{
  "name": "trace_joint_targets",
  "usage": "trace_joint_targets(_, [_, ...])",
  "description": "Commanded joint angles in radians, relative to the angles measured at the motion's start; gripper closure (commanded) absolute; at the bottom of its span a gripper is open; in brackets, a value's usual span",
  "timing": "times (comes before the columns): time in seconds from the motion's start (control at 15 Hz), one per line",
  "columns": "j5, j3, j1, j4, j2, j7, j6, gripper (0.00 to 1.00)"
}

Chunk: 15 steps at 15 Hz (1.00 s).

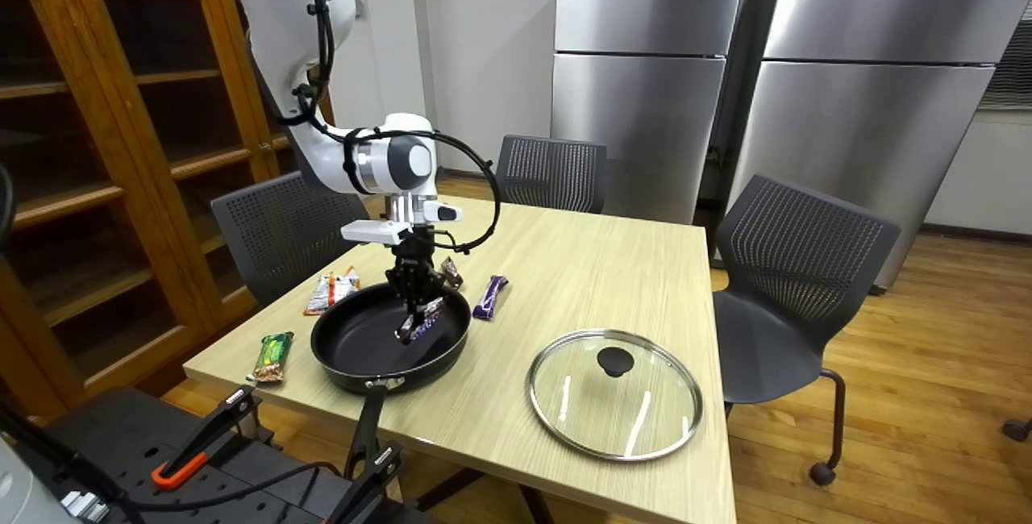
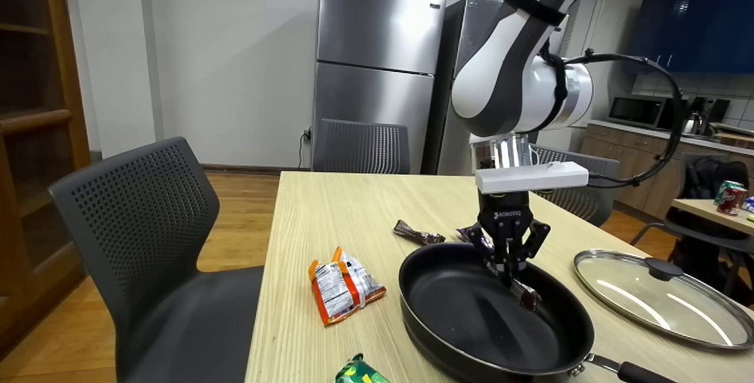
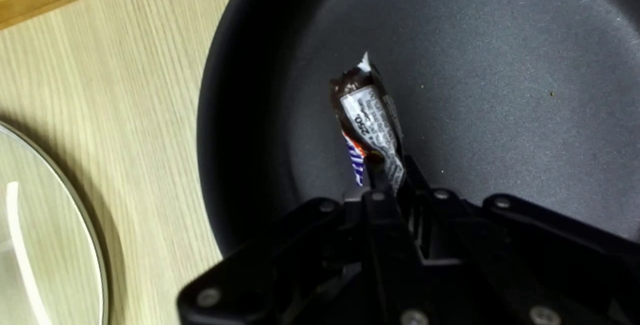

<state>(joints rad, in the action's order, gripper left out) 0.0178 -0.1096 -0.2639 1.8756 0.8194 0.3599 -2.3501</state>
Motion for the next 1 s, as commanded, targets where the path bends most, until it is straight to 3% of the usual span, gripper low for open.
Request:
trace_joint_targets(0.0, [0.022, 0.01, 0.01, -0.068, 0.034, 0.017, 0.073, 0.97])
trace_joint_targets(0.13, [0.021, 0.01, 0.012, -0.082, 0.044, 0.014, 0.089, 0.97])
trace_joint_targets(0.2, [0.022, 0.009, 0.012, -0.087, 0.046, 0.014, 0.099, 0.64])
trace_joint_targets(0.33, [0.025, 0.008, 0.012, -0.091, 0.046, 0.013, 0.113, 0.57])
trace_joint_targets(0.8, [0.059, -0.007, 0.023, -0.048, -0.017, -0.014, 0.104, 0.05])
trace_joint_targets(0.93, [0.073, -0.012, 0.031, -0.048, -0.03, -0.02, 0.097, 0.0])
